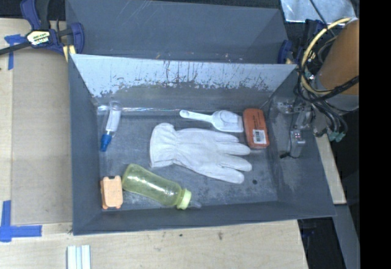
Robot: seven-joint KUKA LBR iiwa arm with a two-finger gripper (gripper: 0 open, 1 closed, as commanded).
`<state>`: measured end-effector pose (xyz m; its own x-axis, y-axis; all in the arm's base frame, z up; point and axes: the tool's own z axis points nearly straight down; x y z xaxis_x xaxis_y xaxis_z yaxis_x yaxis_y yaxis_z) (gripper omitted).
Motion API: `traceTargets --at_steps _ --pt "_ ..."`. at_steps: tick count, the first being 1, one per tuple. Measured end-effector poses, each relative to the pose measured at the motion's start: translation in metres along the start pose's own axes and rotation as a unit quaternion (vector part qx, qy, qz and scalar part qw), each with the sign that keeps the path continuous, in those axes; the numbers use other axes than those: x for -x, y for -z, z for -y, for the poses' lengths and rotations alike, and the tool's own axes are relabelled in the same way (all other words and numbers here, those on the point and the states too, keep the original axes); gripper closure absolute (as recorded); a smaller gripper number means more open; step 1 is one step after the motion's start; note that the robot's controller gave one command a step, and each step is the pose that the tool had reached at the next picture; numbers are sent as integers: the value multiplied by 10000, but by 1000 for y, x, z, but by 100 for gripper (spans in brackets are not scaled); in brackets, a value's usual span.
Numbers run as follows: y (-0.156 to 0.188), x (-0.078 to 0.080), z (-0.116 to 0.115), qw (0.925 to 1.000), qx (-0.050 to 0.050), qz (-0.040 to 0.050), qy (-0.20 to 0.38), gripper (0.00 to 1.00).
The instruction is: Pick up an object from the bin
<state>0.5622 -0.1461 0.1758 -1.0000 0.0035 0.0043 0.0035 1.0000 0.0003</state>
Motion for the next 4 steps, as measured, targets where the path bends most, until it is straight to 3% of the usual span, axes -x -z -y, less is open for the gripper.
traceTargets --at_steps 1,2,3,4 --pt "5 2 0 10000 -8 40 14 0" --pt "-39 6 -17 9996 -19 73 283 0" --pt "-69 4 -38 9999 5 4 112 0" --pt "-105 6 -67 9994 -9 49 339 100"
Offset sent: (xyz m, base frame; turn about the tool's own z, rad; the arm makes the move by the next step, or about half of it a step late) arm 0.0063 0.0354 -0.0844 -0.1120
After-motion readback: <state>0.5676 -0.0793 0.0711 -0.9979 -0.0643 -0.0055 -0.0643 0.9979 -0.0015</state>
